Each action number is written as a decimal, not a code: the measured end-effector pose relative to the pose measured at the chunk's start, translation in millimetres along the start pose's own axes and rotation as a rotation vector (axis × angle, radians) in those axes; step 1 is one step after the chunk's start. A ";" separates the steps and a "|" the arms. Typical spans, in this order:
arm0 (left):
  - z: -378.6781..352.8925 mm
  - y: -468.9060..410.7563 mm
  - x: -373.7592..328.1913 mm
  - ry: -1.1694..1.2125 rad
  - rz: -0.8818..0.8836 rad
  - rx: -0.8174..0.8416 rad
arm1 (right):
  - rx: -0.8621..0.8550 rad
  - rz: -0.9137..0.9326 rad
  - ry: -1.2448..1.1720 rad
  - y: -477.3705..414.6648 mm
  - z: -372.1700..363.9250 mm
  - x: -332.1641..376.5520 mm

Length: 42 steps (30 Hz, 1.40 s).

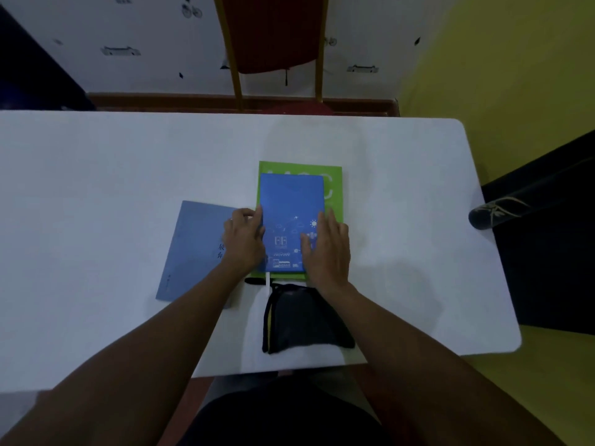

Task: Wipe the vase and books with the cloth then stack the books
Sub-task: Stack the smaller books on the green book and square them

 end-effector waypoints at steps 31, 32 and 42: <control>85.4 4.8 53.7 0.692 0.336 -0.008 | 0.055 -0.262 -0.542 -13.2 -27.4 86.6; 78.7 1.9 43.4 0.654 0.293 0.012 | 0.042 -0.269 -0.526 -16.0 -21.2 77.6; 36.3 -7.3 -20.2 0.466 0.067 0.058 | -0.038 -0.379 -0.413 -30.1 8.5 14.0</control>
Point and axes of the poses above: each hand's wrist, its own y-axis away from the middle knuckle, its own z-axis out of the back of the hand, x = y × z, the point moved 3 cm from there along -y, towards the middle knuckle, and after that the axes turned 7 degrees about z, right-handed, at the moved point
